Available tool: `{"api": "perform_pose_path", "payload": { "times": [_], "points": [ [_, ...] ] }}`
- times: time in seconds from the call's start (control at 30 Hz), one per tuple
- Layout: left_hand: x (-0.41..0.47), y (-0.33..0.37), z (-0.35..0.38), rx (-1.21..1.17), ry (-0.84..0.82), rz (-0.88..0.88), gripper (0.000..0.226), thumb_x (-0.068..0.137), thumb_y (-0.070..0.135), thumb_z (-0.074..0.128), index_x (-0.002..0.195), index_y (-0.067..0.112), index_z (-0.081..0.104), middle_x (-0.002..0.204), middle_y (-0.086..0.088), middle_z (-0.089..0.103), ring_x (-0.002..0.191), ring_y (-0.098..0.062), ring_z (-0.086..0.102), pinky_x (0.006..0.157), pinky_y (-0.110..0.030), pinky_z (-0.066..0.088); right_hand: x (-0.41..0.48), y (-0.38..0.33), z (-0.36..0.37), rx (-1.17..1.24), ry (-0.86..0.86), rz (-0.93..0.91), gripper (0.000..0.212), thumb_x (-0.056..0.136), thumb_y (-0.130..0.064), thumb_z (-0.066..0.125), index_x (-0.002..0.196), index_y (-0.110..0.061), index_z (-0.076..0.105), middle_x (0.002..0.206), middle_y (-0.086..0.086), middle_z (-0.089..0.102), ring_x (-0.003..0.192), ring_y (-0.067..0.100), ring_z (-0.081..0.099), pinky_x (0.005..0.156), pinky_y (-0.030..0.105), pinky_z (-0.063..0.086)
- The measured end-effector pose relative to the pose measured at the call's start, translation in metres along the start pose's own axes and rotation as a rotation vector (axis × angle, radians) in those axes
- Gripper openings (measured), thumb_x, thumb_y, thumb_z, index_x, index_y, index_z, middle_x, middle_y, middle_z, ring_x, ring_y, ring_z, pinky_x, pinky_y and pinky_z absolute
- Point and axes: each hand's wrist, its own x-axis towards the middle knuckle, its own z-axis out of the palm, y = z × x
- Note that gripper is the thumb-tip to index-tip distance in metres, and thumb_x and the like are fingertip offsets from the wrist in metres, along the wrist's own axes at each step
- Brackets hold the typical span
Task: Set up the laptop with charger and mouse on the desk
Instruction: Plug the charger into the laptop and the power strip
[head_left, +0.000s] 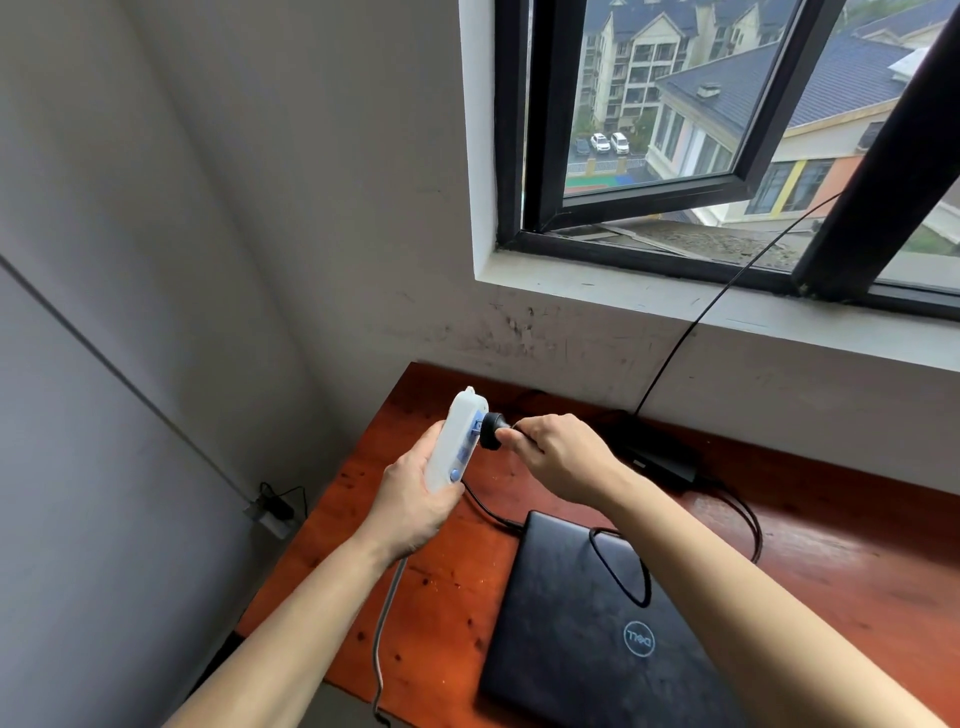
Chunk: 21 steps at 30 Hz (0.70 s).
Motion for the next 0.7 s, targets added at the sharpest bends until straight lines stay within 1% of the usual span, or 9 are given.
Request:
{"api": "perform_pose_path", "payload": {
  "times": [0.03, 0.1, 0.17, 0.23, 0.3, 0.4, 0.47, 0.6, 0.7],
  "points": [
    [0.001, 0.002, -0.001, 0.003, 0.010, 0.006, 0.064, 0.085, 0.011, 0.066, 0.142, 0.034, 0.048, 0.119, 0.012, 0.067, 0.108, -0.007, 0.064, 0.084, -0.011, 0.049, 0.000, 0.000, 0.001, 0.019, 0.004, 0.006, 0.046, 0.104, -0.045, 0.044, 0.073, -0.013, 0.056, 0.058, -0.004, 0.048, 0.057, 0.020, 0.046, 0.053, 0.035, 0.030],
    [0.002, 0.005, 0.001, -0.039, 0.019, -0.010, 0.062, 0.086, 0.012, 0.067, 0.141, 0.035, 0.050, 0.119, 0.011, 0.068, 0.107, -0.008, 0.065, 0.088, -0.021, 0.053, 0.001, -0.001, 0.002, 0.058, 0.015, 0.011, 0.046, 0.104, -0.043, 0.045, 0.070, -0.013, 0.053, 0.056, -0.003, 0.048, 0.053, 0.016, 0.044, 0.050, 0.033, 0.031],
    [-0.001, 0.007, 0.007, -0.127, 0.029, -0.031, 0.060, 0.086, 0.011, 0.069, 0.138, 0.036, 0.052, 0.118, 0.009, 0.069, 0.108, -0.012, 0.066, 0.090, -0.029, 0.056, 0.003, -0.004, 0.002, 0.128, 0.020, 0.016, 0.047, 0.103, -0.042, 0.047, 0.070, -0.010, 0.053, 0.056, -0.001, 0.049, 0.053, 0.017, 0.043, 0.053, 0.034, 0.032],
    [-0.002, 0.011, 0.009, -0.141, 0.037, -0.013, 0.060, 0.087, 0.010, 0.068, 0.139, 0.036, 0.051, 0.120, 0.009, 0.068, 0.111, -0.013, 0.065, 0.091, -0.028, 0.055, 0.002, -0.004, 0.003, 0.211, 0.028, 0.034, 0.046, 0.103, -0.040, 0.049, 0.068, -0.010, 0.051, 0.056, -0.001, 0.047, 0.053, 0.018, 0.042, 0.054, 0.035, 0.032],
    [0.003, 0.011, 0.005, -0.057, 0.009, 0.019, 0.062, 0.087, 0.011, 0.066, 0.141, 0.036, 0.049, 0.117, 0.009, 0.068, 0.106, -0.012, 0.065, 0.087, -0.025, 0.054, -0.001, -0.001, 0.007, 0.263, 0.016, 0.060, 0.047, 0.102, -0.040, 0.050, 0.067, -0.010, 0.051, 0.055, -0.001, 0.047, 0.053, 0.017, 0.041, 0.055, 0.036, 0.033],
    [0.005, 0.011, 0.000, 0.099, -0.043, 0.017, 0.065, 0.086, 0.010, 0.064, 0.142, 0.037, 0.047, 0.108, 0.009, 0.068, 0.093, -0.011, 0.064, 0.075, -0.012, 0.047, -0.003, 0.001, 0.008, 0.253, -0.051, 0.067, 0.049, 0.102, -0.043, 0.049, 0.078, -0.003, 0.063, 0.061, 0.007, 0.055, 0.056, 0.018, 0.046, 0.058, 0.039, 0.039],
    [0.003, 0.011, 0.000, 0.102, -0.072, 0.001, 0.064, 0.086, 0.010, 0.065, 0.141, 0.036, 0.047, 0.108, 0.009, 0.068, 0.093, -0.011, 0.063, 0.073, -0.010, 0.046, -0.001, 0.001, 0.004, 0.222, -0.081, 0.068, 0.050, 0.102, -0.044, 0.049, 0.082, -0.001, 0.065, 0.064, 0.007, 0.058, 0.058, 0.018, 0.048, 0.059, 0.038, 0.041],
    [0.005, 0.011, 0.000, 0.103, -0.058, 0.019, 0.062, 0.087, 0.010, 0.065, 0.141, 0.033, 0.047, 0.110, 0.007, 0.067, 0.095, -0.011, 0.063, 0.076, -0.016, 0.050, 0.004, 0.001, 0.005, 0.238, -0.045, 0.085, 0.047, 0.102, -0.043, 0.049, 0.074, -0.006, 0.057, 0.059, -0.001, 0.051, 0.056, 0.017, 0.046, 0.057, 0.036, 0.037],
    [0.011, 0.011, -0.001, 0.172, -0.041, 0.031, 0.068, 0.085, 0.007, 0.064, 0.146, 0.029, 0.044, 0.122, 0.004, 0.066, 0.106, -0.019, 0.062, 0.089, -0.028, 0.051, 0.000, 0.002, 0.021, 0.284, -0.009, 0.119, 0.040, 0.103, -0.042, 0.047, 0.077, -0.014, 0.056, 0.061, -0.005, 0.052, 0.061, 0.018, 0.050, 0.062, 0.038, 0.041]
  ]
}}
